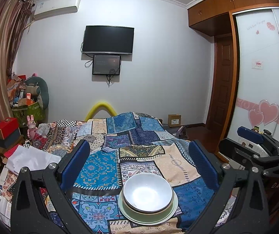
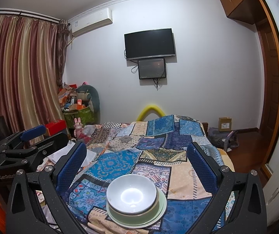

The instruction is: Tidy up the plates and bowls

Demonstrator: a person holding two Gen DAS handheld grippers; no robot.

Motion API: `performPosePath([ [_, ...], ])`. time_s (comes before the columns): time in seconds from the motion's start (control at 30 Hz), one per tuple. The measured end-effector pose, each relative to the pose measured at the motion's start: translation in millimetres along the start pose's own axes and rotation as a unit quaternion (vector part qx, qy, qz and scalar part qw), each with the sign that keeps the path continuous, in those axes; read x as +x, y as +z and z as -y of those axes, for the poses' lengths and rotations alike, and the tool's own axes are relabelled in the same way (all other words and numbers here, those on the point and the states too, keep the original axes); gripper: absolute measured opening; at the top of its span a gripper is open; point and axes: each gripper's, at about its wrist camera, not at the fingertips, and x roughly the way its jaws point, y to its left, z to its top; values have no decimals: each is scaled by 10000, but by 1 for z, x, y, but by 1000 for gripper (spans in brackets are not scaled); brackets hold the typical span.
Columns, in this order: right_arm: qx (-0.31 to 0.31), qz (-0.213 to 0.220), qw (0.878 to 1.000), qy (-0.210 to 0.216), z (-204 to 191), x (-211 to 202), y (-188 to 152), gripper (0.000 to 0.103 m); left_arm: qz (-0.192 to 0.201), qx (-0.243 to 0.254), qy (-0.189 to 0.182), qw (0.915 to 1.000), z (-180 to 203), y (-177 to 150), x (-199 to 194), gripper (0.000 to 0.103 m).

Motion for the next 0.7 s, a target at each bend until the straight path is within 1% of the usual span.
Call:
performPosePath([
  [0.7, 8, -37, 10000, -3, 1, 2, 0, 103, -96, -71, -40, 9999, -1, -1, 4, 103],
])
